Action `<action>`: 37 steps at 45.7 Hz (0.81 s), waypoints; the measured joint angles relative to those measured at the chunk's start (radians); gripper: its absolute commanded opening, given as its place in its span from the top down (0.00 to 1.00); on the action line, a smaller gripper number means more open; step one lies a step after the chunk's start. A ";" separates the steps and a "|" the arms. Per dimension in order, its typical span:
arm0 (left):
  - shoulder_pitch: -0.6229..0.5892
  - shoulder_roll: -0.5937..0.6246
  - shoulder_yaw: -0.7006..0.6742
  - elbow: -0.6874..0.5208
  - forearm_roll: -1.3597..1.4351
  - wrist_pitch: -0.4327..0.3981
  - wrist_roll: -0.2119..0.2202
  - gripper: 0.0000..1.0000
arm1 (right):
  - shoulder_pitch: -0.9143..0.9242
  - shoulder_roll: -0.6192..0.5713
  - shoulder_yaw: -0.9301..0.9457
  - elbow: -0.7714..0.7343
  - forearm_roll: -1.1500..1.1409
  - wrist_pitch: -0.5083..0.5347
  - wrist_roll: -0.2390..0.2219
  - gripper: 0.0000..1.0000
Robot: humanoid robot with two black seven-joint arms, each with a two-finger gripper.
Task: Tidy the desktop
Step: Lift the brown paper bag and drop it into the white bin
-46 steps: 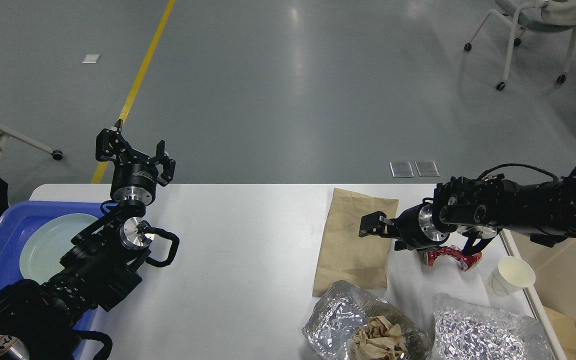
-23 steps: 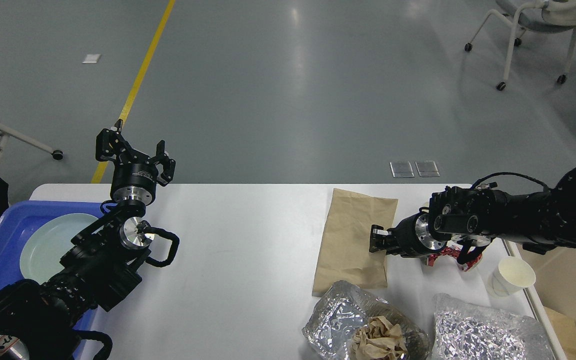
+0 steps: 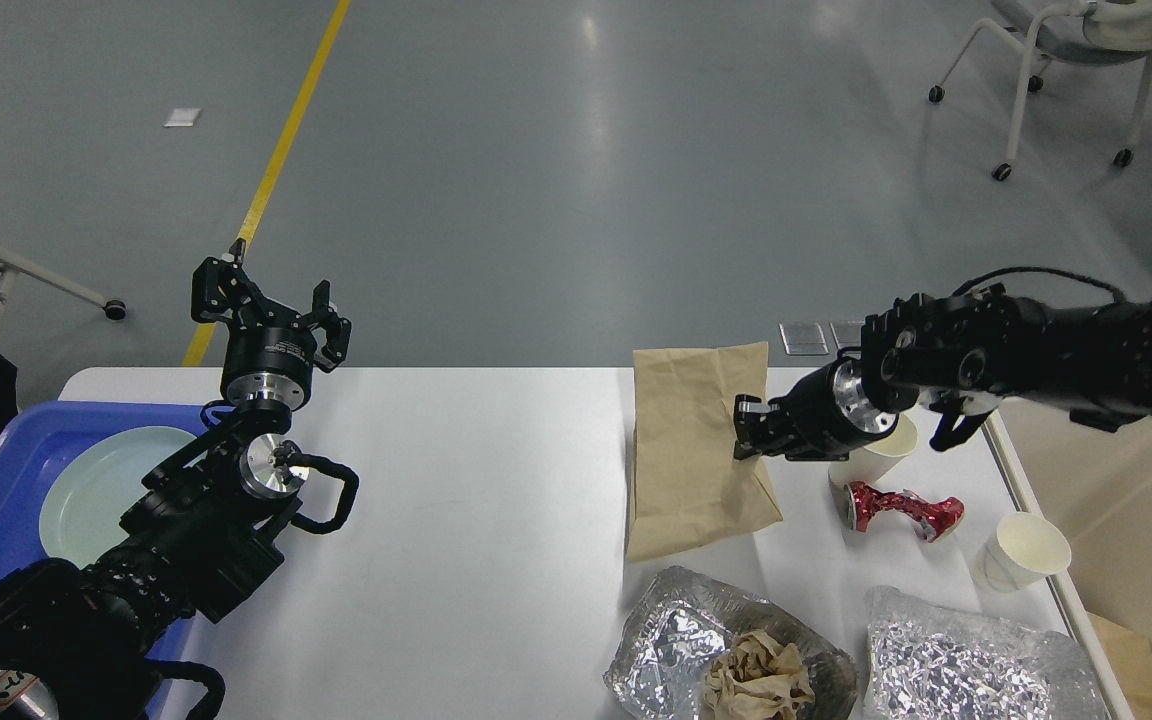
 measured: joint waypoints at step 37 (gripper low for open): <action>0.000 0.000 0.000 0.000 0.001 0.000 0.000 0.00 | 0.853 -0.490 0.431 0.069 -0.037 0.477 -0.011 1.00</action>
